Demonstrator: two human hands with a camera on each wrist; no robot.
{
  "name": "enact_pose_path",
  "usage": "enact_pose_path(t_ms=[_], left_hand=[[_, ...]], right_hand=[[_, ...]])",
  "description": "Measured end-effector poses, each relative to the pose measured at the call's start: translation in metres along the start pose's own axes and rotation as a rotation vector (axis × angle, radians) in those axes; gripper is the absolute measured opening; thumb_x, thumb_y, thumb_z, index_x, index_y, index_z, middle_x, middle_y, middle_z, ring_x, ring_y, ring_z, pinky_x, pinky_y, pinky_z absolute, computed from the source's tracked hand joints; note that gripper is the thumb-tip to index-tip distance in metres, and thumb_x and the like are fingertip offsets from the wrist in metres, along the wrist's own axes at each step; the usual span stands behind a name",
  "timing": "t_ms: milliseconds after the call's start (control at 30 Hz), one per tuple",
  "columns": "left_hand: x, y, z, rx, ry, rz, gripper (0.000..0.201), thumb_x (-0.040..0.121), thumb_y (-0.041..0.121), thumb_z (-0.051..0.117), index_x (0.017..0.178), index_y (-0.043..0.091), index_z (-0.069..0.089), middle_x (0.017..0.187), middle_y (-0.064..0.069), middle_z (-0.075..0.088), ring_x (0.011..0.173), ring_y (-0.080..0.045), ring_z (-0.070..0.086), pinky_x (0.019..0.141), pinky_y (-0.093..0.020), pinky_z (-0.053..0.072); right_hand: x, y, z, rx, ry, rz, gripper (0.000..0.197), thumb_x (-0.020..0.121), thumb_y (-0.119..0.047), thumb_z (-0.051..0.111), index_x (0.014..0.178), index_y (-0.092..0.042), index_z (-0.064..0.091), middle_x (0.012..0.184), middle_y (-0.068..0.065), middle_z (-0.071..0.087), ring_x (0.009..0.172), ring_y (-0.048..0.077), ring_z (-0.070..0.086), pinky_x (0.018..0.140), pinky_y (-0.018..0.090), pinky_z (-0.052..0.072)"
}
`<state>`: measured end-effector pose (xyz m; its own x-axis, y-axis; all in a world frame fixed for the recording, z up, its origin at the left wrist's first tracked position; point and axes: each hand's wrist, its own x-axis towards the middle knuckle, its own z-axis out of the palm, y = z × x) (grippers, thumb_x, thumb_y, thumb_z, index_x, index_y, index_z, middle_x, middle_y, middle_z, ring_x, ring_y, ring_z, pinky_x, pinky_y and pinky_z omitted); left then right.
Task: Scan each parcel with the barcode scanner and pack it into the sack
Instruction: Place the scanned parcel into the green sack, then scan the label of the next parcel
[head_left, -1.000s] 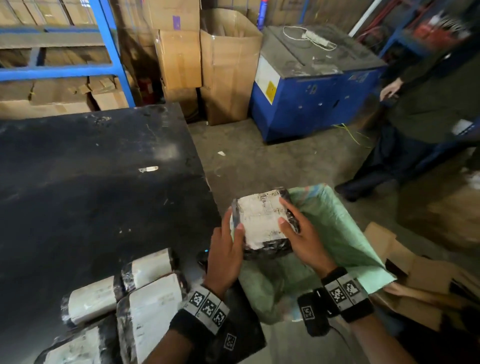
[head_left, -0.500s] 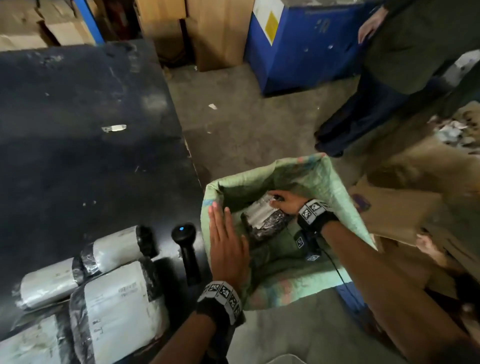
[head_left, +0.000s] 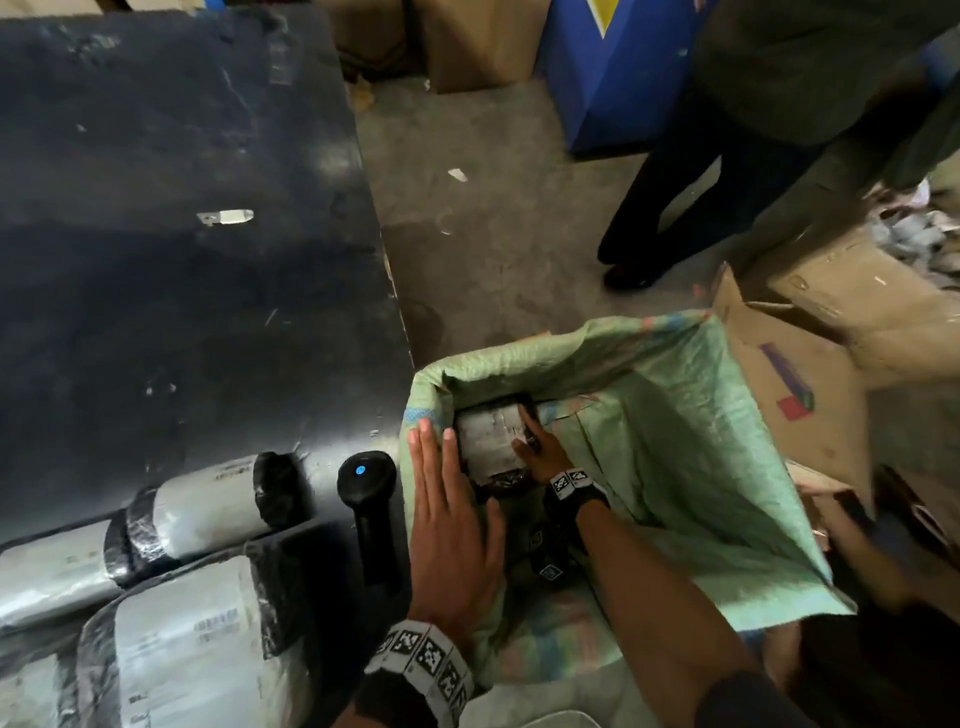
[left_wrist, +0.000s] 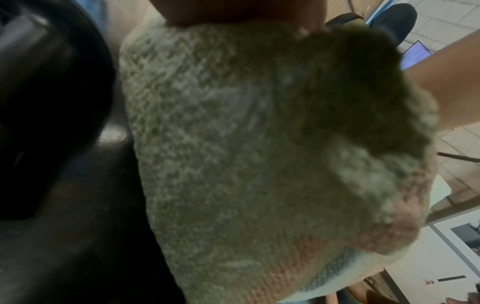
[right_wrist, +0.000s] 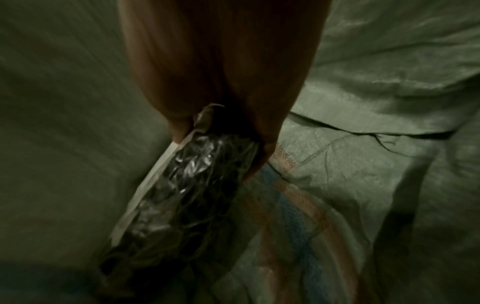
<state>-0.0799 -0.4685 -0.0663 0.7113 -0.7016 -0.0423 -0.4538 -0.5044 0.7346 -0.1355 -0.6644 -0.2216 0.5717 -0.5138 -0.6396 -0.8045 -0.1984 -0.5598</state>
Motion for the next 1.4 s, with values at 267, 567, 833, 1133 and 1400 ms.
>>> enact_pose_path(t_ms=[267, 567, 833, 1133, 1400], left_hand=[[0.0, -0.008, 0.007, 0.044, 0.002, -0.007, 0.086, 0.092, 0.016, 0.064, 0.16, 0.002, 0.012, 0.17, -0.01, -0.005, 0.158, -0.027, -0.008, 0.129, -0.041, 0.007], [-0.001, -0.002, -0.06, 0.146, -0.184, 0.023, 0.072, 0.09, 0.044, 0.038, 0.154, 0.011, 0.037, 0.16, -0.013, 0.037, 0.145, -0.032, 0.04, 0.116, -0.046, 0.038], [-0.043, -0.042, -0.194, 0.073, 0.008, 0.038, 0.054, 0.089, 0.041, 0.046, 0.139, 0.023, 0.054, 0.129, -0.004, 0.061, 0.116, -0.025, 0.06, 0.098, -0.039, 0.051], [-0.147, -0.148, -0.236, 0.093, 0.099, -0.239, 0.07, 0.095, 0.045, 0.055, 0.157, 0.035, 0.026, 0.149, -0.006, 0.041, 0.137, -0.029, 0.042, 0.112, -0.053, 0.042], [-0.196, -0.182, -0.196, -0.172, 0.128, -0.225, 0.086, 0.087, 0.076, 0.047, 0.158, 0.042, 0.012, 0.168, 0.017, 0.011, 0.154, 0.001, -0.009, 0.127, -0.048, 0.011]], right_hand=[[0.027, 0.037, 0.028, -0.559, -0.081, 0.003, 0.074, 0.104, -0.025, 0.036, 0.155, -0.024, -0.017, 0.165, 0.005, -0.014, 0.149, 0.027, 0.026, 0.11, 0.033, 0.033], [-0.033, -0.069, -0.052, -0.423, -0.003, 0.062, 0.051, 0.098, -0.039, 0.045, 0.139, -0.01, 0.055, 0.146, 0.017, 0.052, 0.131, 0.035, 0.051, 0.109, 0.039, 0.041], [-0.197, -0.208, -0.069, -0.392, 0.41, -0.204, 0.047, 0.094, -0.053, 0.044, 0.132, -0.029, 0.056, 0.109, -0.002, 0.075, 0.111, 0.027, 0.065, 0.092, 0.041, 0.052], [-0.199, -0.24, 0.075, -0.277, 0.116, -0.255, 0.058, 0.094, -0.046, 0.054, 0.143, -0.016, 0.046, 0.122, 0.015, 0.067, 0.121, 0.033, 0.058, 0.099, 0.034, 0.042], [-0.165, -0.197, 0.143, -0.077, 0.217, 0.037, 0.089, 0.093, -0.053, 0.052, 0.158, -0.016, 0.003, 0.156, 0.022, 0.033, 0.138, 0.041, 0.042, 0.114, 0.044, 0.034]])
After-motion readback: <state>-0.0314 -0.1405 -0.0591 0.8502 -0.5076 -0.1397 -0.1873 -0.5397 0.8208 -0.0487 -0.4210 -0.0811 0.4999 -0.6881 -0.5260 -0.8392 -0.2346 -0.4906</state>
